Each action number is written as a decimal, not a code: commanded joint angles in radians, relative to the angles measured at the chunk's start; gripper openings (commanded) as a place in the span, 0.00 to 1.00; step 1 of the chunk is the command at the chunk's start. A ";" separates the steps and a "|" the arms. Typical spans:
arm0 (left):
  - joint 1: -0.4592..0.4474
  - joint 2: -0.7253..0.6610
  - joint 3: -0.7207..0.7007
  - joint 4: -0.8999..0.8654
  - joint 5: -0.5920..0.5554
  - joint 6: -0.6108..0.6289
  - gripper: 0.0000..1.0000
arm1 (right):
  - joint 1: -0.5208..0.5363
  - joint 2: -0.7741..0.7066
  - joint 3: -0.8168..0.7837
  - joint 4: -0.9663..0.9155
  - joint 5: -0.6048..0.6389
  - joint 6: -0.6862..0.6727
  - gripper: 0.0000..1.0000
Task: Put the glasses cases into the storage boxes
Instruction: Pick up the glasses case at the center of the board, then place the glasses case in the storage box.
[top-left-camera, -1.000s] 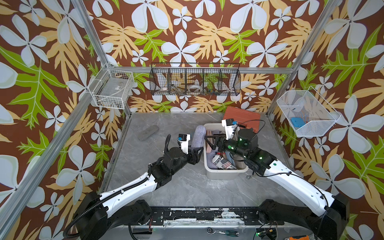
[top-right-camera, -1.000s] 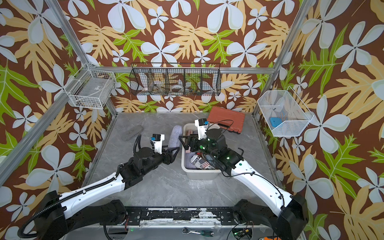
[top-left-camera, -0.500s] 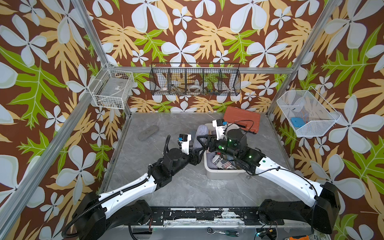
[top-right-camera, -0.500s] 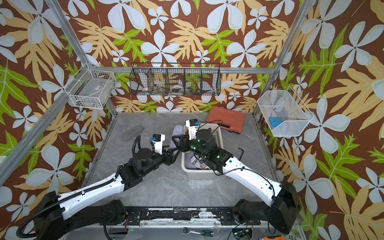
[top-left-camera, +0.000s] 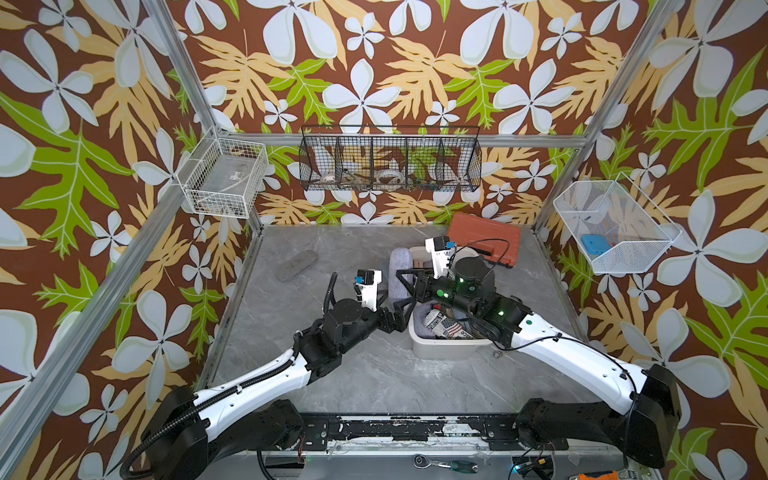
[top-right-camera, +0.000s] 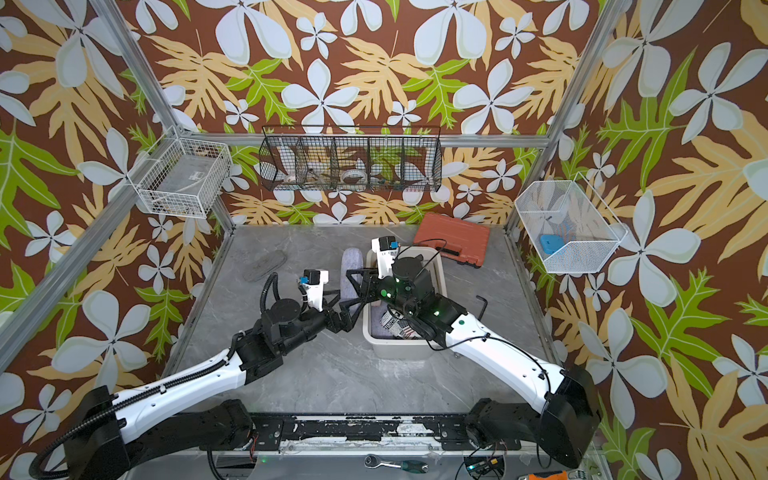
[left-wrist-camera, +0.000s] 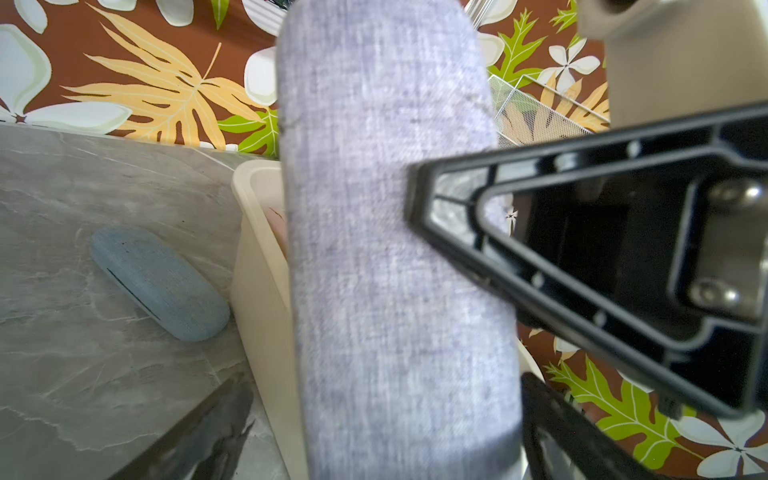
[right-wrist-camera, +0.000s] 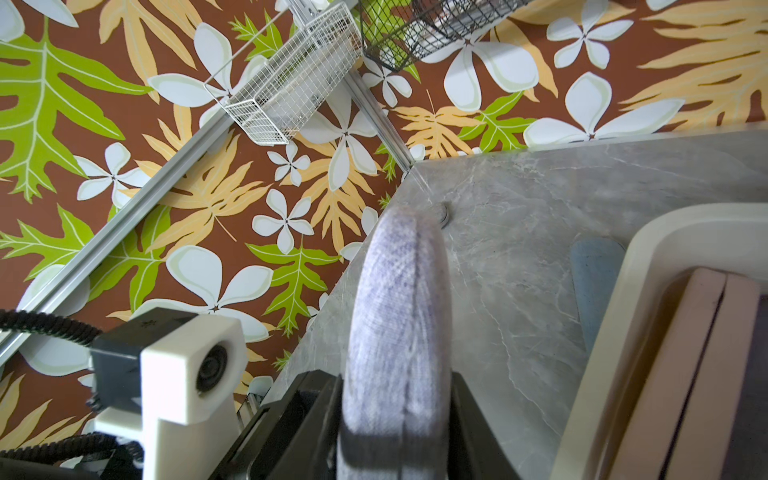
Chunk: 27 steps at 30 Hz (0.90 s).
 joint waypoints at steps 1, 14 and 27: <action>-0.001 -0.042 -0.028 0.045 -0.040 0.006 1.00 | 0.001 -0.019 0.026 -0.031 0.068 -0.059 0.34; -0.001 -0.307 -0.178 -0.082 -0.454 -0.072 1.00 | -0.012 -0.156 0.053 -0.488 0.544 -0.285 0.35; -0.001 -0.250 -0.181 -0.101 -0.487 -0.096 1.00 | -0.083 -0.175 -0.051 -0.767 0.708 -0.249 0.37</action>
